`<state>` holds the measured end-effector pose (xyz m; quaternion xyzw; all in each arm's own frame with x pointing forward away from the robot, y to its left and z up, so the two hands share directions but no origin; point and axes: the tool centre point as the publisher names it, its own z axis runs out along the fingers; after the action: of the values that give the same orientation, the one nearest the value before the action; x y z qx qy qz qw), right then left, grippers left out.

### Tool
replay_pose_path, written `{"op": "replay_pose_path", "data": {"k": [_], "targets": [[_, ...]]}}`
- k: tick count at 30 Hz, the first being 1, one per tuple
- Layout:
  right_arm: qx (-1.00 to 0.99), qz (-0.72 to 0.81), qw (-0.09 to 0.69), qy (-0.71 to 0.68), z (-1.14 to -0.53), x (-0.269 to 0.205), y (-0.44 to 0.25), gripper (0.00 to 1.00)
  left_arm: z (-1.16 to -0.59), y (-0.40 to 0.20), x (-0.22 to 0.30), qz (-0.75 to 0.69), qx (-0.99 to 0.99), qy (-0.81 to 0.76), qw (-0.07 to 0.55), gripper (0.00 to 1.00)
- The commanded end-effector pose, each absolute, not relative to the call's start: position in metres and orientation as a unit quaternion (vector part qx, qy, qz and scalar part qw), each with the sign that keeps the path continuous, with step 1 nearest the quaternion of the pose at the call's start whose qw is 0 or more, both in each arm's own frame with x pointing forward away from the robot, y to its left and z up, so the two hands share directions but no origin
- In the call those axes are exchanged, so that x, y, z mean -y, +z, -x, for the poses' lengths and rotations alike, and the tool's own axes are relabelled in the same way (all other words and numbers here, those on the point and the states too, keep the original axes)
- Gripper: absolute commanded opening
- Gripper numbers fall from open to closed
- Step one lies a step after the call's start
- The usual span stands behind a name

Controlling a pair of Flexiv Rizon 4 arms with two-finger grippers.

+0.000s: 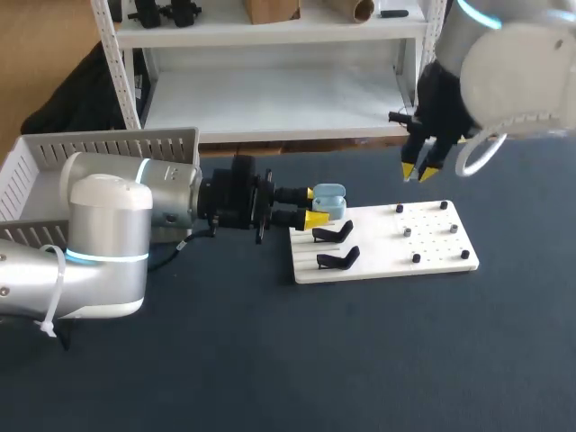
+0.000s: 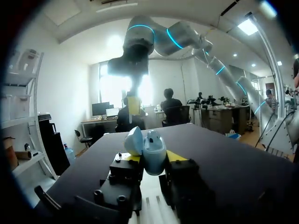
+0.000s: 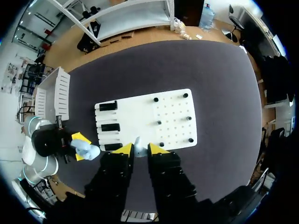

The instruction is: Pick up each earbud case from the left stands, insert the matching earbuds, close the lid, and place the case in the box.

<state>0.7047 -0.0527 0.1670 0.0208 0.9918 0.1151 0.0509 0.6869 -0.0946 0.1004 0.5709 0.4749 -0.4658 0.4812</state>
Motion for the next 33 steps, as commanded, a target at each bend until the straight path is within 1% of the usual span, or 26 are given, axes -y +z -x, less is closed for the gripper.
{"op": "replay_pose_path", "data": {"k": [1,3,9,20,24,33], "targets": [[-0.992,0.002,0.048,0.117,-0.686,0.041,0.205,0.00,-0.687,0.100,0.094,-0.570,-0.474,-0.466,0.482,0.00],[-0.992,0.024,0.052,0.112,-0.680,0.031,0.211,0.00,-0.687,0.100,0.094,-0.570,-0.474,-0.466,0.482,0.00],[-0.990,0.101,0.030,0.096,-0.668,-0.005,0.210,0.00,-0.687,0.100,0.094,-0.570,-0.474,-0.466,0.482,0.00],[-0.989,0.134,0.043,0.051,-0.654,-0.061,0.201,0.00,-0.687,0.100,0.094,-0.570,-0.474,-0.466,0.482,0.00],[-0.989,0.137,0.040,0.045,-0.649,-0.070,0.192,0.00,-0.687,0.100,0.094,-0.570,-0.474,-0.466,0.482,0.00],[-0.989,0.141,0.017,0.035,-0.648,-0.073,0.174,0.00,-0.687,0.100,0.094,-0.570,-0.474,-0.466,0.482,0.00]]}}
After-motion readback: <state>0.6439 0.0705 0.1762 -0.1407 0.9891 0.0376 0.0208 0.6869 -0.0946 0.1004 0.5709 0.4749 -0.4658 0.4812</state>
